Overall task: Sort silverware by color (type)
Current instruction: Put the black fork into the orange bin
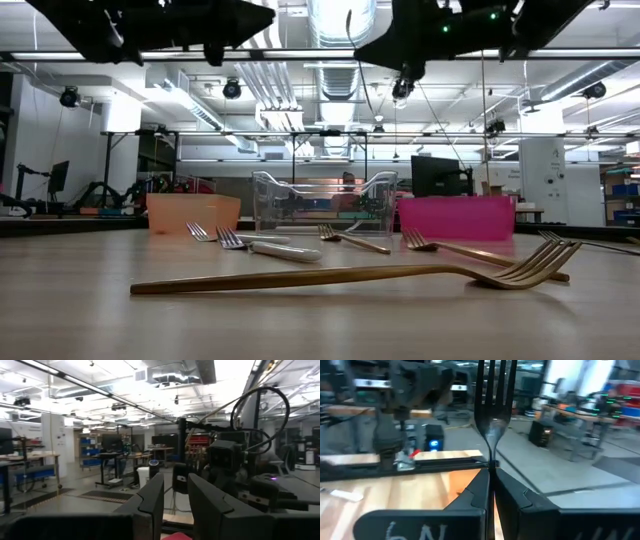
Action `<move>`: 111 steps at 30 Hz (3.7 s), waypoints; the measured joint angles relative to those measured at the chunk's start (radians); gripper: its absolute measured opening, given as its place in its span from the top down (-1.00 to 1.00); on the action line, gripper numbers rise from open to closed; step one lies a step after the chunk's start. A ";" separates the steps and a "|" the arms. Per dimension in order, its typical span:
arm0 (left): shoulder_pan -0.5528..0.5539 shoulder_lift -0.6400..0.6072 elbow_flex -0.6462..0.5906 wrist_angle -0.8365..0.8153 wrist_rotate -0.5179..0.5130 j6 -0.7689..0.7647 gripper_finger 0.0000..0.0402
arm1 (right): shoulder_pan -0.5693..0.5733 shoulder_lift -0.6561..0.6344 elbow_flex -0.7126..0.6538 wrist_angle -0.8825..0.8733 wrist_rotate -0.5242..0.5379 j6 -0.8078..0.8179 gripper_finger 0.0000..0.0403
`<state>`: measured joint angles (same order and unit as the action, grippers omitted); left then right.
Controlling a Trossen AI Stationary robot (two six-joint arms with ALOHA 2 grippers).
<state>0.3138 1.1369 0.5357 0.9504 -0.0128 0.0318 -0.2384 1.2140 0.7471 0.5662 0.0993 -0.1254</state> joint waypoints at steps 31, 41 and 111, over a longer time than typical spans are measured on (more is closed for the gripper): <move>-0.039 0.444 0.408 -0.077 0.049 0.064 -0.04 | 0.120 0.000 0.000 0.015 0.389 -0.017 0.94; -0.039 0.538 0.513 -0.078 0.050 0.020 -0.01 | 0.120 0.000 0.000 0.015 0.399 -0.095 0.94; 0.396 0.240 0.678 -1.502 0.013 0.213 1.00 | 0.113 -0.002 0.001 -0.091 0.401 -0.003 0.00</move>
<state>0.7097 1.3765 1.2133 -0.5511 0.0002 0.2452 -0.1249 1.2118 0.7483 0.4749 0.5007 -0.1287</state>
